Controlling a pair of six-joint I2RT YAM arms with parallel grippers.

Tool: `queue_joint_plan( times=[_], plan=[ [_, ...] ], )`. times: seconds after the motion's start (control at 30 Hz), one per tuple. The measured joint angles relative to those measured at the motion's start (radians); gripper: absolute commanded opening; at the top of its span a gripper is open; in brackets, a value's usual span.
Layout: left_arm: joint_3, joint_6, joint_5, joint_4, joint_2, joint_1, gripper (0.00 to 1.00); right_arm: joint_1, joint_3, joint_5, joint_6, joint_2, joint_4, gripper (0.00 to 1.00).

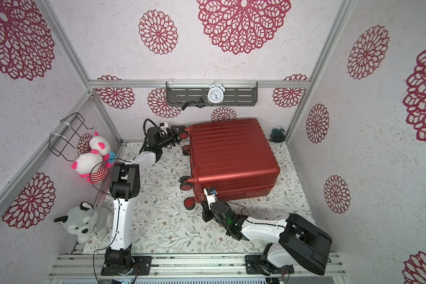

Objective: Open the suitcase zippers
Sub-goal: Adjust the suitcase at the center of the board.

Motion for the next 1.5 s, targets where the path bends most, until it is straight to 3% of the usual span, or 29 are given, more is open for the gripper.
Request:
queue_joint_plan(
  times=[0.67, 1.1, 1.5],
  plan=[
    [-0.715, 0.033, -0.05, 0.238, -0.443, 0.167, 0.36, 0.021, -0.103, 0.003, -0.097, -0.108, 0.014, 0.0],
    [-0.918, 0.085, -0.115, 0.211, -0.628, 0.198, 0.34, 0.01, -0.171, -0.025, -0.113, -0.188, 0.027, 0.0],
    [-1.101, 0.137, -0.166, 0.146, -0.83, 0.233, 0.34, -0.166, -0.284, -0.294, -0.096, -0.253, 0.156, 0.0]
  ],
)
